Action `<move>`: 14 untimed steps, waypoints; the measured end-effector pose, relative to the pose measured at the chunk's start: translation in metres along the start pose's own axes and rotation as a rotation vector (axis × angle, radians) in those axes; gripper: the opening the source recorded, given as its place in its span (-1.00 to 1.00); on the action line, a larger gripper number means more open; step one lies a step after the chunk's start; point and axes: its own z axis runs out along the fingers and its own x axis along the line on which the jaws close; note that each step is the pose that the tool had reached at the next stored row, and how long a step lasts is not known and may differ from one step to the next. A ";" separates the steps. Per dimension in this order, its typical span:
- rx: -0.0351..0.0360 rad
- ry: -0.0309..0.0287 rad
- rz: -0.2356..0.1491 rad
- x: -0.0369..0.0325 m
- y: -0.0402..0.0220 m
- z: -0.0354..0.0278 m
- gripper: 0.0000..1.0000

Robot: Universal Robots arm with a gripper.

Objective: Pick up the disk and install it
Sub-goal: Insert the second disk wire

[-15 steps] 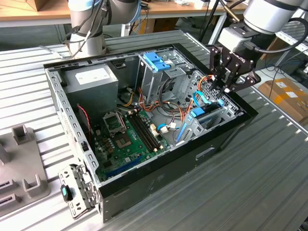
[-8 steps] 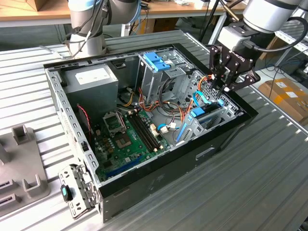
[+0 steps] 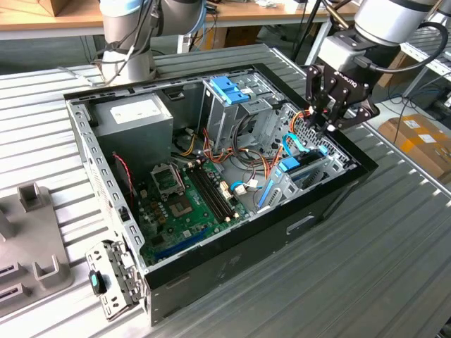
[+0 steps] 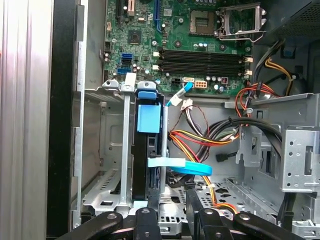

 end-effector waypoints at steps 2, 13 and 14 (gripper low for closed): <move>0.0000 0.0000 0.000 -0.0023 -0.0019 0.0001 -0.29; -0.0008 -0.0005 -0.038 -0.0071 -0.0204 0.0003 -0.29; -0.0012 -0.0007 -0.055 -0.0071 -0.0213 0.0002 -0.29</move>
